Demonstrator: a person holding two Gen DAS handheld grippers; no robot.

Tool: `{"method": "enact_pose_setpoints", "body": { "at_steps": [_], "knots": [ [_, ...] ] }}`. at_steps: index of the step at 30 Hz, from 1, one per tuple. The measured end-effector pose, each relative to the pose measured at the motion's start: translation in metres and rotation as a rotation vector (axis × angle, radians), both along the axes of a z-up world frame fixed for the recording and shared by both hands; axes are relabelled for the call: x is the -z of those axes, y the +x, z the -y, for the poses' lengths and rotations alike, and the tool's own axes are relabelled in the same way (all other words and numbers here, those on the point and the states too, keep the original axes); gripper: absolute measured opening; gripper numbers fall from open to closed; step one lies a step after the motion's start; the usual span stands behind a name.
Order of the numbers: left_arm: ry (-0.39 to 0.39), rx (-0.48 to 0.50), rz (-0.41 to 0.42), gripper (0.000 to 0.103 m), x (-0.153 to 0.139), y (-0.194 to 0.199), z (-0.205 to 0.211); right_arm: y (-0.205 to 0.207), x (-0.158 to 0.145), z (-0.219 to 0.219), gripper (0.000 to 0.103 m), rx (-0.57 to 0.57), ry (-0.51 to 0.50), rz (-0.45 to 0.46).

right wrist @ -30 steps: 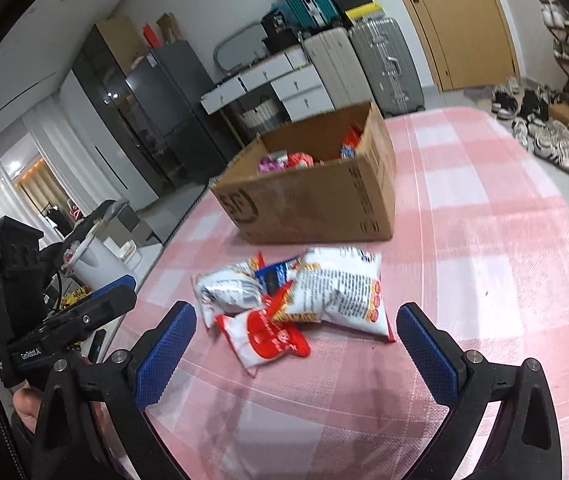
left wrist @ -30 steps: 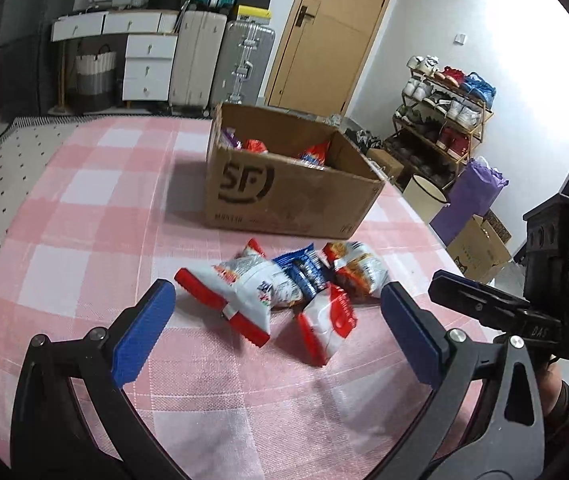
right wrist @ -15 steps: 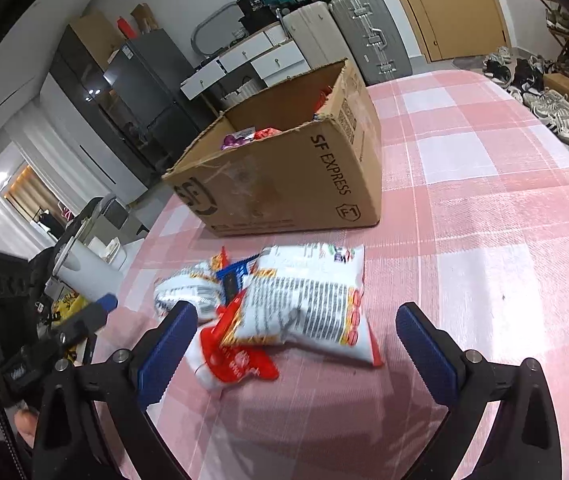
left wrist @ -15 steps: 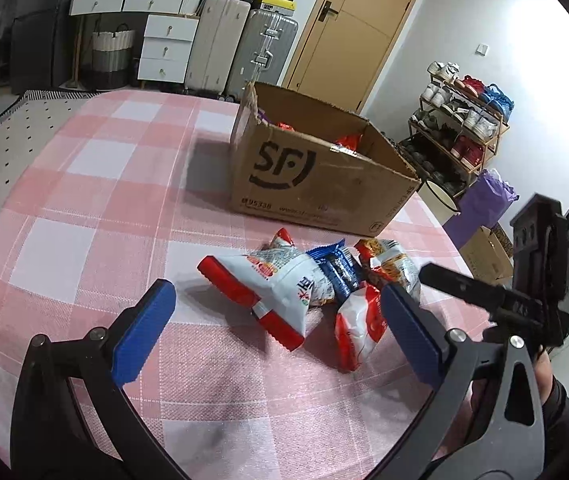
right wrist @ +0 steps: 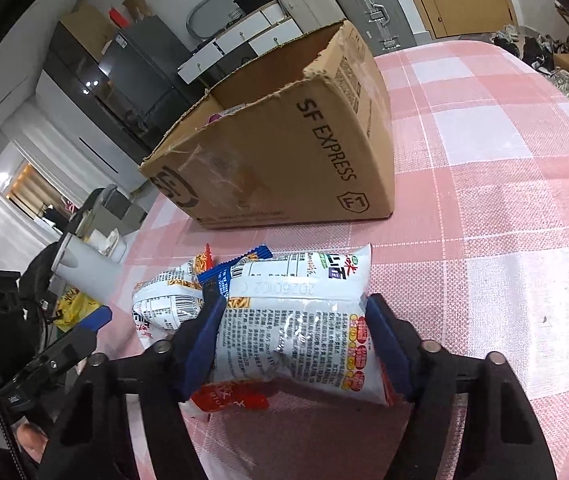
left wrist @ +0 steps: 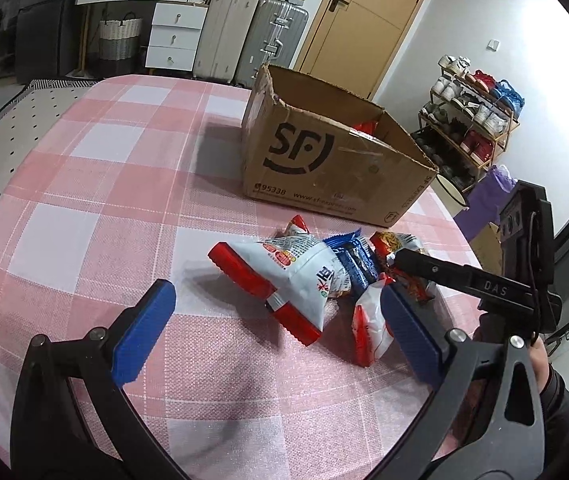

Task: Organize snacks
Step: 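Grasp the white printed chip bag with the right tool, then lift the chip bag with the right tool while the left tool lowers toward the white-and-red bag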

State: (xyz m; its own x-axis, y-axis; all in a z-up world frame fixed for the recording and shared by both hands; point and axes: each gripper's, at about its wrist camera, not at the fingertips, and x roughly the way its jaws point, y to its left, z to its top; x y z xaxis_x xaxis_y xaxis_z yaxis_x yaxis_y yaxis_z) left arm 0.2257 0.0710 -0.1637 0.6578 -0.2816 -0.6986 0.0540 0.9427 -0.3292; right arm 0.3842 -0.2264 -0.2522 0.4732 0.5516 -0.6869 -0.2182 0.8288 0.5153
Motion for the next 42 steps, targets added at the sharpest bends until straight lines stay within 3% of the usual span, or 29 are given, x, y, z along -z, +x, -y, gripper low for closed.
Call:
{"method": "enact_pose_setpoints", "body": {
  "at_steps": [5,28,42],
  "knots": [
    [0.013,0.002,-0.002,0.102,-0.001,0.001,0.005,-0.009,-0.003,0.006,0.061,0.001,0.017,0.029],
    [0.071,-0.005,-0.044,0.102,-0.003,0.002,0.019,-0.068,-0.020,0.030,0.061,-0.015,0.108,0.117],
    [0.002,-0.003,-0.119,0.101,0.025,0.026,0.015,-0.076,-0.021,0.032,0.061,-0.039,0.155,0.154]
  ]
}}
